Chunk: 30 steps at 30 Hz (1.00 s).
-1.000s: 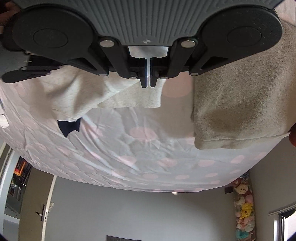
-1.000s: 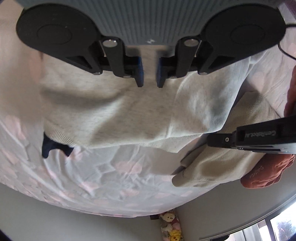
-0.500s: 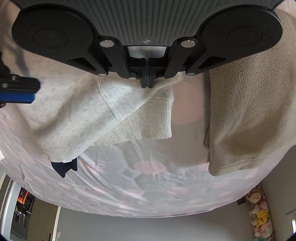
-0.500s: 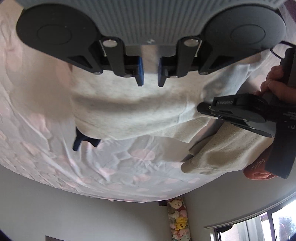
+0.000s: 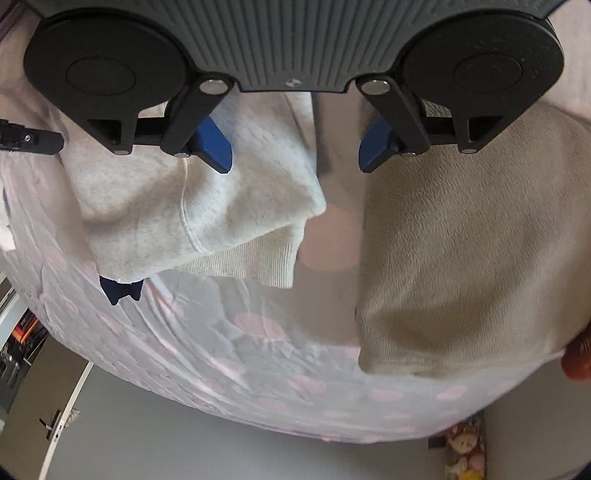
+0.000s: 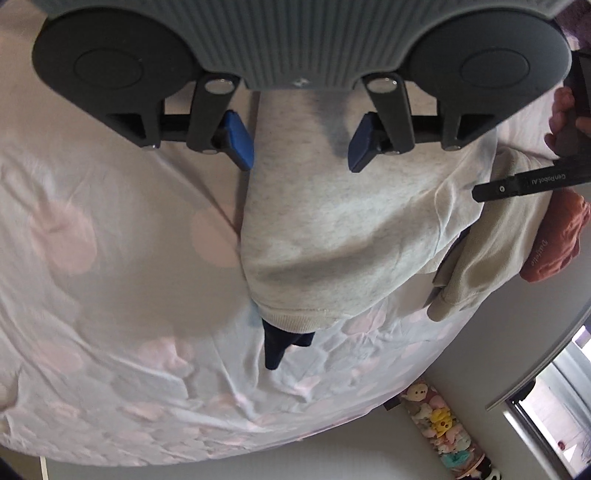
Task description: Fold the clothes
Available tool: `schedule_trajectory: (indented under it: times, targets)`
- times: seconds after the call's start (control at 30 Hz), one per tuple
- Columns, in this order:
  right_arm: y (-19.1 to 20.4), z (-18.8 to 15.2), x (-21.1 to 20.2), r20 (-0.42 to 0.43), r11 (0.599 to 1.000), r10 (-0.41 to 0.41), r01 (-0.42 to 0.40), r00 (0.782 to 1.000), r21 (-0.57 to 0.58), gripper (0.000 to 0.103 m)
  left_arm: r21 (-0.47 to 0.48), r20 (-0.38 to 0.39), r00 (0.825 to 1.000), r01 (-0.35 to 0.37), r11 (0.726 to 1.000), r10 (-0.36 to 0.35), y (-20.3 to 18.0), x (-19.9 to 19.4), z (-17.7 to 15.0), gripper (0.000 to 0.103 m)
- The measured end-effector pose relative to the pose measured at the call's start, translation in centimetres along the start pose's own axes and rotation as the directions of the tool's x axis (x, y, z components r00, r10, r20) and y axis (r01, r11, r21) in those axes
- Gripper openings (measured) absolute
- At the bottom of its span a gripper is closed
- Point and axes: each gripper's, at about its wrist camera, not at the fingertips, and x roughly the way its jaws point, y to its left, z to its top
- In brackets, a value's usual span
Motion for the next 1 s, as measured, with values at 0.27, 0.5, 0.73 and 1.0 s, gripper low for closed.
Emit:
schedule_trajectory:
  times: [0.27, 0.5, 0.73, 1.0]
  targets:
    - [-1.1, -0.3, 1.3, -0.036, 0.995, 0.068, -0.065, 0.997, 0.074, 0.062, -0.057, -0.074, 0.995, 0.058, 0.997, -0.062, 0.8, 3.7, 0.1, 0.074]
    - [-4.3, 0.7, 4.5, -0.053, 0.953, 0.194, -0.175, 0.980, 0.248, 0.064, -0.089, -0.065, 0.983, 0.163, 0.983, -0.170, 1.3, 5.5, 0.3, 0.064]
    - [-5.3, 1.9, 6.9, -0.036, 0.917, 0.276, -0.252, 0.960, 0.308, 0.061, -0.082, -0.049, 0.980, 0.188, 0.979, -0.193, 1.2, 5.6, 0.7, 0.060]
    - [-3.4, 2.1, 6.3, -0.022, 0.956, 0.214, -0.205, 0.977, 0.211, 0.039, -0.038, -0.011, 0.985, 0.171, 0.985, -0.171, 0.2, 4.3, 0.3, 0.034]
